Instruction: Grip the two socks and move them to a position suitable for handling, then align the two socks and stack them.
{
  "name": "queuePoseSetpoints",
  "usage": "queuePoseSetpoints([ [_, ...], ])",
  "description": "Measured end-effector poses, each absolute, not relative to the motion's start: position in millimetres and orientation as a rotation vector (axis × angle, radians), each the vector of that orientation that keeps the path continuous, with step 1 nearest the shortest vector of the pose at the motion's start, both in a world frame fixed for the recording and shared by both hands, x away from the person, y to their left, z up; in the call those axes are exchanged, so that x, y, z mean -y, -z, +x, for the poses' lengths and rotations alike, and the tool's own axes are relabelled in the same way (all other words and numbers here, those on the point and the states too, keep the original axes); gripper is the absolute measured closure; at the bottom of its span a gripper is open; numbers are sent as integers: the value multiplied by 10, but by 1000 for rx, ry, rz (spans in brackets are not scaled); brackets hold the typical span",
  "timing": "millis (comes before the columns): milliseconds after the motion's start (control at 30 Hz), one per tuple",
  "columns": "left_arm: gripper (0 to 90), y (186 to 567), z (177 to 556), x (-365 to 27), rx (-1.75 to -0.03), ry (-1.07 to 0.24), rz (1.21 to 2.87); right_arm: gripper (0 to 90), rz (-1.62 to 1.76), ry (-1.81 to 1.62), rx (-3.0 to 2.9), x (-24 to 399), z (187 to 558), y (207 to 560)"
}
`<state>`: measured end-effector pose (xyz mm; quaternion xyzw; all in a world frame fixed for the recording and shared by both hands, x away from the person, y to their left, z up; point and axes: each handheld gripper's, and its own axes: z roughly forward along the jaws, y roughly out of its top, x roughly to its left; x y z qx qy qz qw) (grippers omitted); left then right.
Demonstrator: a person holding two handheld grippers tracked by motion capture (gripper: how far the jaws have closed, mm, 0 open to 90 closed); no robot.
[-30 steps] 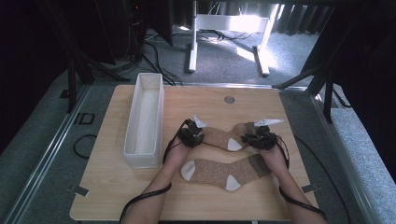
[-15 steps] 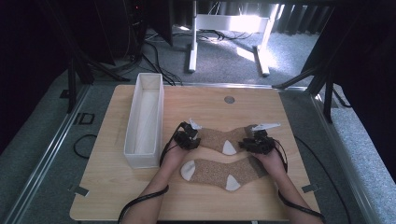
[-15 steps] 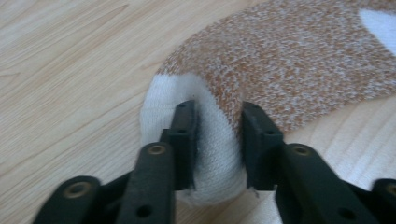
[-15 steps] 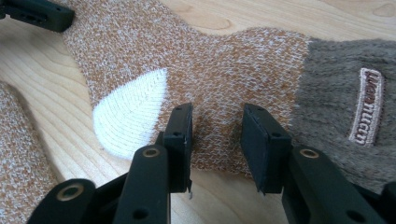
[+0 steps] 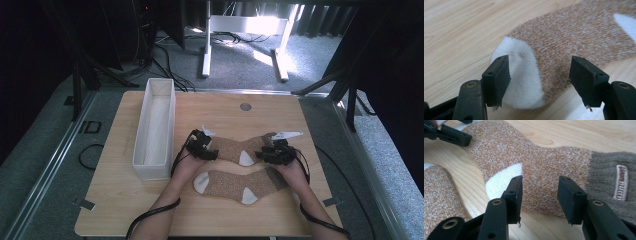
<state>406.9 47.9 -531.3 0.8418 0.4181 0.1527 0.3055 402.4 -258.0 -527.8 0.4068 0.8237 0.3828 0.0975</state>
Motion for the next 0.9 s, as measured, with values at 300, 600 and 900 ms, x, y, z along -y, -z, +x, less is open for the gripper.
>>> queuePoseSetpoints([
  [300,337,5073,3827,-520,-1021,-346,2186,510,1188,-1137,-2399,2649,3903,5207],
  [600,337,5030,3517,-633,-997,-309,2139,489,1171,-1153,-2384,2747,3677,5152],
  [900,339,4998,3267,-649,-953,-308,2139,479,1142,-1180,-2362,2804,3440,5064],
])
